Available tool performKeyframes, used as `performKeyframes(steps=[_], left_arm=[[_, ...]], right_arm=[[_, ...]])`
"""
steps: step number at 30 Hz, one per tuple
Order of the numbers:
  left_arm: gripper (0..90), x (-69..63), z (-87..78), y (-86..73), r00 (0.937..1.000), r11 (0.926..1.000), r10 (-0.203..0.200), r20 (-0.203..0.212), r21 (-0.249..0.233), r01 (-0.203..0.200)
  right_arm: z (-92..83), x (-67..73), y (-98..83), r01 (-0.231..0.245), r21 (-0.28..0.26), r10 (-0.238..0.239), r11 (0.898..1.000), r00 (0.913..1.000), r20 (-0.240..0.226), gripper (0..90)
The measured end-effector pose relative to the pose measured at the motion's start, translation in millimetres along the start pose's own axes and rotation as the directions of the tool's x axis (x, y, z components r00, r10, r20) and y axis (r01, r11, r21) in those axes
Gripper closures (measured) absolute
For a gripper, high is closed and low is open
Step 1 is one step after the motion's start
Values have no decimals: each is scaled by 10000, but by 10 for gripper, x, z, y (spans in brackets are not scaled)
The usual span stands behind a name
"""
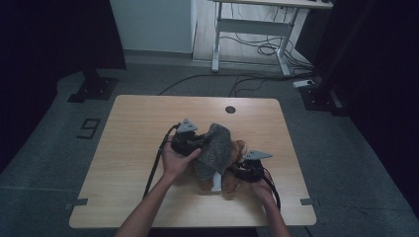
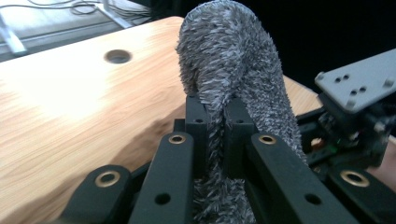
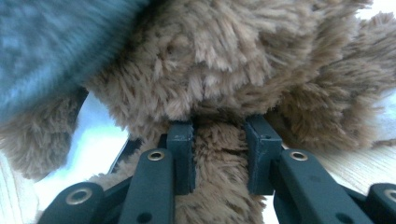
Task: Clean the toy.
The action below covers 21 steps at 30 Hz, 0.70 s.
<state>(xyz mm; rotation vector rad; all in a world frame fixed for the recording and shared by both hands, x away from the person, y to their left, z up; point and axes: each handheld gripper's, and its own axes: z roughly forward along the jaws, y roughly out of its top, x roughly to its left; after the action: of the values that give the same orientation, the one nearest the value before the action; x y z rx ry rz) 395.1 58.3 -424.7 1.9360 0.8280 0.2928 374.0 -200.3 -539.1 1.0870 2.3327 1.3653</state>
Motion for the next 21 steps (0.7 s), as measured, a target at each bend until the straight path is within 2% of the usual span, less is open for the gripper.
performKeyframes(steps=[1, 3, 5, 6, 10, 14, 17, 21], left_arm=[[826, -22, 71, -7, 9998, 9997, 109, -146, 217, -106], [826, -6, 179, -56, 9996, 9977, 61, -281, 684, -42], [824, 64, 190, -130, 9990, 9970, -145, -413, 750, 175], [824, 122, 147, -167, 9984, 9969, -335, -451, 691, 366], [824, 284, -100, -289, 9949, 9972, -456, -904, 548, 507], [823, 441, -420, -455, 9901, 9962, -865, -1108, 41, 875], [824, 528, -621, -558, 9841, 9951, -976, -1485, -266, 947], [825, 709, -798, -739, 9654, 9907, -1357, -2226, -174, 1352]], right_arm=[[-1, -1, -4, -2, 14, 2, 10000, 10000, 1, 683], [-2, -2, -17, 40, 46, -40, 10000, 10000, 24, 692], [-8, 7, -25, 31, 88, -31, 10000, 10000, 67, 707], [-9, 9, -29, 42, 53, -43, 10000, 10000, 77, 714], [-11, 16, -30, 31, 63, -31, 10000, 10000, 66, 732], [-16, 29, -32, 36, 90, -36, 10000, 10000, -3, 737], [-17, 38, -32, 74, 104, -74, 9999, 10000, 2, 736], [-17, 36, -34, 25, 98, -25, 9999, 10000, -15, 736]])
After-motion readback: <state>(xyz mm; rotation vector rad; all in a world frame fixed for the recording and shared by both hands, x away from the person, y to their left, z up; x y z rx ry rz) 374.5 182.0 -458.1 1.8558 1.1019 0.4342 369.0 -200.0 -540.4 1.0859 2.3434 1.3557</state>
